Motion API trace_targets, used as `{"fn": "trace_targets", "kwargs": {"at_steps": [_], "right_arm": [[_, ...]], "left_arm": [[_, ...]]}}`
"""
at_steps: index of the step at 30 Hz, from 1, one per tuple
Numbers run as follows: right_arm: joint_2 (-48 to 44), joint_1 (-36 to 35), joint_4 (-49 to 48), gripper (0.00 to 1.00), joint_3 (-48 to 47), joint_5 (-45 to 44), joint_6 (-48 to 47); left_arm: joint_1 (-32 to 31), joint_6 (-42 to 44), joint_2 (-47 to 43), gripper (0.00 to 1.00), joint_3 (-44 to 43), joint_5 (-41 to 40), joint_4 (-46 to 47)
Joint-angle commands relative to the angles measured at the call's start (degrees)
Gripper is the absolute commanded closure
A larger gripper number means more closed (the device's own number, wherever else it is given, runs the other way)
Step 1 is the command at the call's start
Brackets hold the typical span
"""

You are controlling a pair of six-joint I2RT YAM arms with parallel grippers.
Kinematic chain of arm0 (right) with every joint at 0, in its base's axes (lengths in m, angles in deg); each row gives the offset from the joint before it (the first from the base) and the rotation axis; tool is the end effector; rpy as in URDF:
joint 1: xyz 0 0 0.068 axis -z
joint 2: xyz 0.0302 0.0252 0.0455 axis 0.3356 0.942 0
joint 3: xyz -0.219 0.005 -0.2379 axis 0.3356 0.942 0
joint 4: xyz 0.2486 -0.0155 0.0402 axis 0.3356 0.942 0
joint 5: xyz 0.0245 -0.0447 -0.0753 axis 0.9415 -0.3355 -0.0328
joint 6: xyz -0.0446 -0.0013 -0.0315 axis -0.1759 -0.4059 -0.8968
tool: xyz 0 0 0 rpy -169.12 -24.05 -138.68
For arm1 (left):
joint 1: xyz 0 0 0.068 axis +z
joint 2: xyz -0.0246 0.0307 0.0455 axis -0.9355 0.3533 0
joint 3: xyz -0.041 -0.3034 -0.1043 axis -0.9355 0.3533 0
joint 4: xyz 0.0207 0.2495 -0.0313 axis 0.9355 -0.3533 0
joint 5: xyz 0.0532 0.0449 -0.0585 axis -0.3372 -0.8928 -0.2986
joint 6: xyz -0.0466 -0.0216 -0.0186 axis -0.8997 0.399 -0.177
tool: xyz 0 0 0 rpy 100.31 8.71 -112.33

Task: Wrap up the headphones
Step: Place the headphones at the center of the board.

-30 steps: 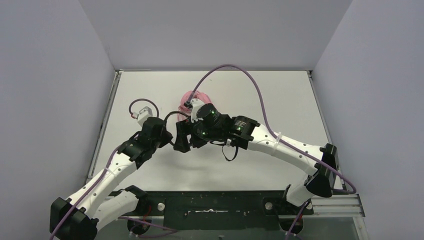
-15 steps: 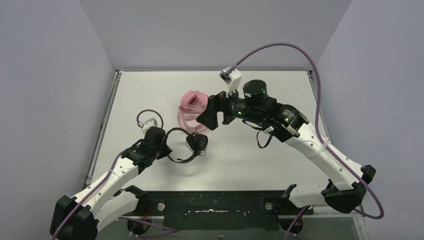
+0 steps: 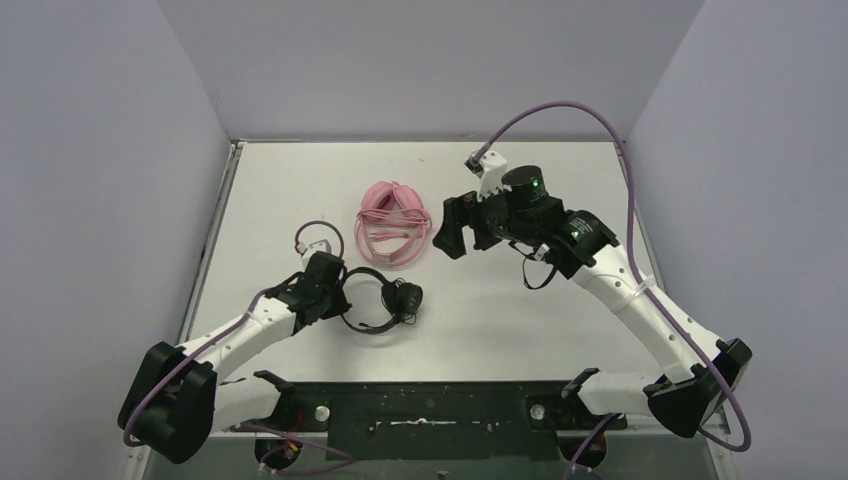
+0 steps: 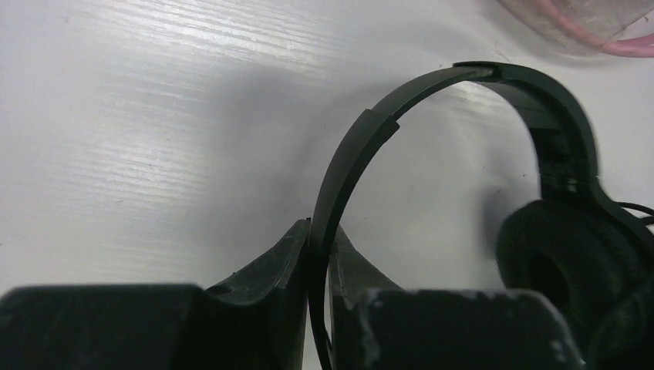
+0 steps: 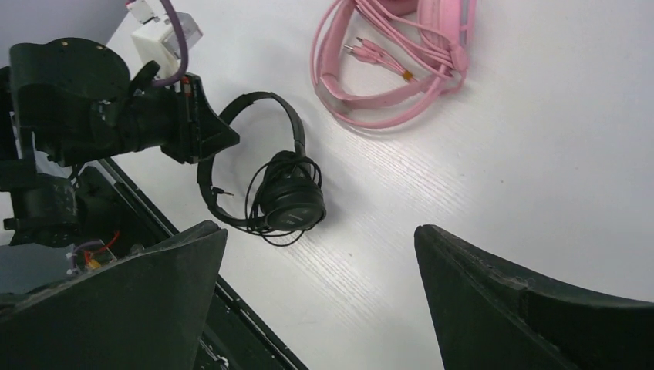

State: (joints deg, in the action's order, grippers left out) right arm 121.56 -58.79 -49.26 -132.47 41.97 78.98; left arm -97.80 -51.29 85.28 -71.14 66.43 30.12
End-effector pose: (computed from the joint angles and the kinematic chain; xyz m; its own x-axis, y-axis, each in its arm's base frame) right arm 0.1848 0.1635 0.4426 -0.6105 -0.1520 -0.7773 -0.6427 0.6686 0.3741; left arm 0.1599 -0.0776 0.2215 -0.7828 -0.3242 -0.5311 -0.2324 0.9441 -0.2339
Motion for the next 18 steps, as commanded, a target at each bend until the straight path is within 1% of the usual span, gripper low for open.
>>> {"fn": "trace_targets", "kwargs": {"at_steps": [1,4,7,10,13,16,18], "right_arm": [[-4.0,5.5,-3.9,0.00,2.4,4.6,-1.3],[-4.8,8.5,-4.1,0.00,3.5,6.5,-1.0],[-6.0,10.4,-4.0,0.00,4.0,6.6,-1.4],[-6.9,12.3,-2.1,0.00,3.1,5.5,-1.6],[-7.4,13.9,1.6,0.00,1.3,1.0,-2.4],[-8.3,15.6,4.9,0.00,-0.8,-2.2,-3.8],[-9.7,15.9,6.3,0.00,-2.1,-5.2,-4.9]], "left_arm": [[0.0,0.7,1.2,0.86,-1.3,1.6,4.9],[0.0,0.3,0.5,0.72,-0.5,1.4,4.7],[0.1,0.0,-0.6,0.66,-0.3,1.2,4.1],[0.1,-0.3,-2.7,0.55,-1.2,0.5,1.0],[0.3,-0.7,-7.3,0.42,-2.5,-0.4,-4.1],[0.6,-0.9,-12.9,0.24,-4.8,-2.6,-12.5],[0.9,-0.7,-17.4,0.21,-7.4,-4.8,-18.5]]}}
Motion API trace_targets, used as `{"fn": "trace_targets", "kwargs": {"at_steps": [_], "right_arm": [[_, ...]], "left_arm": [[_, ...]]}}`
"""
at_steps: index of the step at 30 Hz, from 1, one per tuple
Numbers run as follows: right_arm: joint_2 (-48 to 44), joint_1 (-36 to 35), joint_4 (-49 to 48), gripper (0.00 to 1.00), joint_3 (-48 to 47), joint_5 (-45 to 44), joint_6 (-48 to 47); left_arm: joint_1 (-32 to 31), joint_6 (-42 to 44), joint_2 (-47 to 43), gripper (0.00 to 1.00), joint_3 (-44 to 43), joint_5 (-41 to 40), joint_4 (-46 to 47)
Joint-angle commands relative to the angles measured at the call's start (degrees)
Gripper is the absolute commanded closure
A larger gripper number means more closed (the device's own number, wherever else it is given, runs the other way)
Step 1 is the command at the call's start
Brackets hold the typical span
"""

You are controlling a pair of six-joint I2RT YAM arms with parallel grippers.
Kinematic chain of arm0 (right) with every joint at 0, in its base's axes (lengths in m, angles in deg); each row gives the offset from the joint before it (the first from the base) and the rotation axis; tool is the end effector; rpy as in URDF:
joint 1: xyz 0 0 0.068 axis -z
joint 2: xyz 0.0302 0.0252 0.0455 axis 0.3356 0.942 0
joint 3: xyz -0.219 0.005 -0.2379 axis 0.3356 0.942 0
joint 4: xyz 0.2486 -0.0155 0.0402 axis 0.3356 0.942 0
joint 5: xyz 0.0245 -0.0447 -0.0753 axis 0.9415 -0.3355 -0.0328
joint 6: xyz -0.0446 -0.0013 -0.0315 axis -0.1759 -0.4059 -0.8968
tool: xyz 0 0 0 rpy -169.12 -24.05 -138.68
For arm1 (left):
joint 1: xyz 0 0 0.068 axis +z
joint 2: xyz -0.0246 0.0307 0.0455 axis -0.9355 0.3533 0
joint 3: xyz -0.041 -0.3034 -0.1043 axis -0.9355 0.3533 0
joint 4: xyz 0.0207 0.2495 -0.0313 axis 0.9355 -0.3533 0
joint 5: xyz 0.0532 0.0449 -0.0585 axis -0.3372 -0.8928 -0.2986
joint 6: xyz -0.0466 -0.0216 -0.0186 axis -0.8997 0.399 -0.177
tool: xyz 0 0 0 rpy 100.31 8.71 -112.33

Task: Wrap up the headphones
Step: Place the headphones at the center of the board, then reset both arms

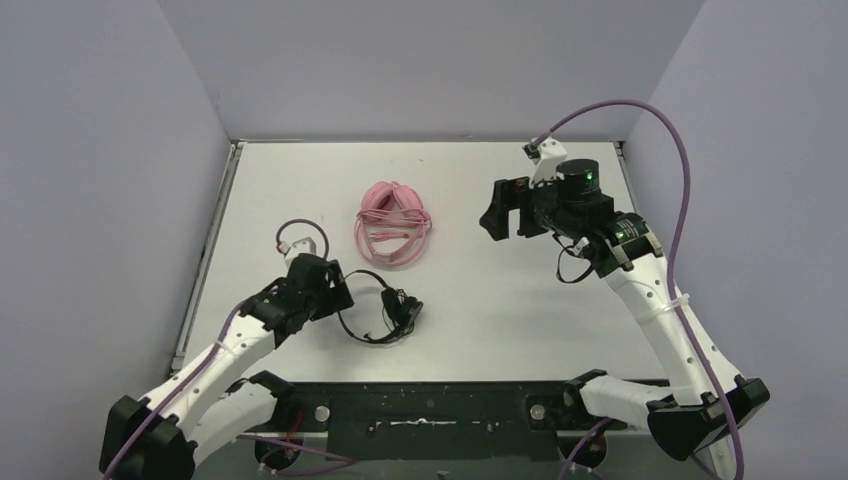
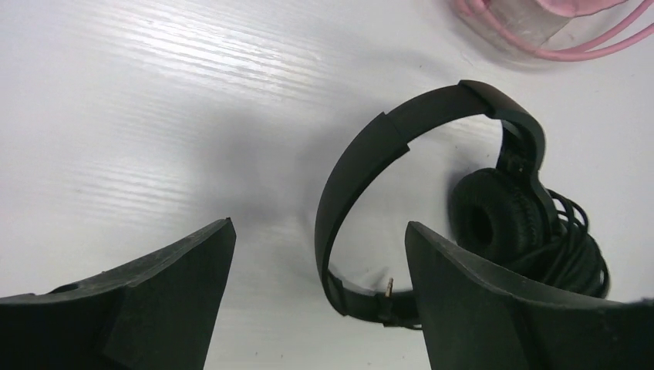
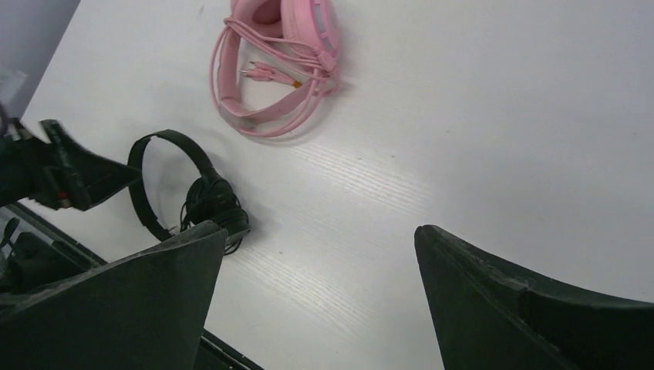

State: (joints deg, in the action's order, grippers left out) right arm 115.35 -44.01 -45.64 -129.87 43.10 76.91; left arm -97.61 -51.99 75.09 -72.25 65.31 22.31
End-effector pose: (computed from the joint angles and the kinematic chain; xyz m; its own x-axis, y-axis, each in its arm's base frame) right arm 0.1855 0.0958 0.4449 -0.6156 -0.0234 -0.7877 -0.4852 0.7989 0.3554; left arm 0.1336 -0.0620 0.2441 -0.7413 -0.3550 -0.5697 -0.2399 0.9328 -0.2690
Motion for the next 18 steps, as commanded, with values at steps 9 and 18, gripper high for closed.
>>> {"fn": "trace_targets", "kwargs": {"at_steps": [9,18], "right_arm": [[-11.9,1.2,7.4,0.00,-11.6,-23.4,-6.7],[-19.4,1.2,5.8,0.00,-11.0,-25.3,-7.6]], "left_arm": [[1.0,16.5,-20.2,0.17,-35.1,0.4,-20.3],[1.0,24.2,-18.5,0.16,-52.4,7.6,-18.1]]}}
